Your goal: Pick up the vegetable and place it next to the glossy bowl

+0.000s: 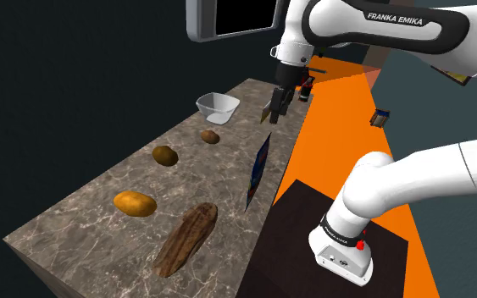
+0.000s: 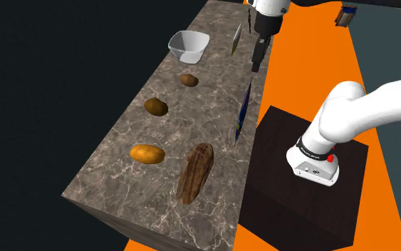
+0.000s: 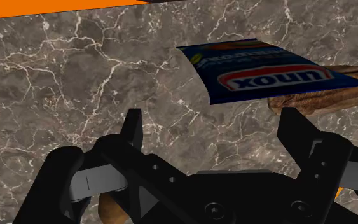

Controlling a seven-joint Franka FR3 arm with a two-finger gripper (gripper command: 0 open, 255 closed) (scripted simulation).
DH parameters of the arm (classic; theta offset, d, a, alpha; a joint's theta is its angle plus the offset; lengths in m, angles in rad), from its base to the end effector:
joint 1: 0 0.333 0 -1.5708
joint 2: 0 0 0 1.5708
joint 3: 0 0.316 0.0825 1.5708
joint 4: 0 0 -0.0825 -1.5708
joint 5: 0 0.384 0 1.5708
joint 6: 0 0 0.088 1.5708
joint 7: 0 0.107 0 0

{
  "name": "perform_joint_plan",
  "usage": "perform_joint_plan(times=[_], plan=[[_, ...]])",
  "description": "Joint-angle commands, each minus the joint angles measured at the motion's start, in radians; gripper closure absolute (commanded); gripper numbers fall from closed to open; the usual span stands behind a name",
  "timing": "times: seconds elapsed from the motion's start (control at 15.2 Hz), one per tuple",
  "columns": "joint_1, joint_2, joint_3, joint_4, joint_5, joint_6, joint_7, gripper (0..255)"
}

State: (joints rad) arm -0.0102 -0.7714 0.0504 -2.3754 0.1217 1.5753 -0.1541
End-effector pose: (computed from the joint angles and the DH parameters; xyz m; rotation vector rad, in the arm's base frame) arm 0.3098 0.0296 0.5773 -3.0411 -0.2702 0.0361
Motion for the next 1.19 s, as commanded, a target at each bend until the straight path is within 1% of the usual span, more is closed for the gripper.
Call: perform_joint_plan(times=[0.0, 0.33, 0.59, 0.86, 1.12], plan=[[0.0, 0.0, 0.0, 0.0, 0.0, 0.0, 0.0, 0], [0.029, 0.104, 0.149, 0.039, 0.003, 0.082, 0.117, 0], [0.04, 0.213, 0.266, 0.093, -0.022, 0.139, 0.219, 0], [0.038, 0.344, 0.385, 0.167, -0.076, 0.182, 0.332, 0], [0.031, 0.501, 0.502, 0.263, -0.171, 0.205, 0.463, 0]])
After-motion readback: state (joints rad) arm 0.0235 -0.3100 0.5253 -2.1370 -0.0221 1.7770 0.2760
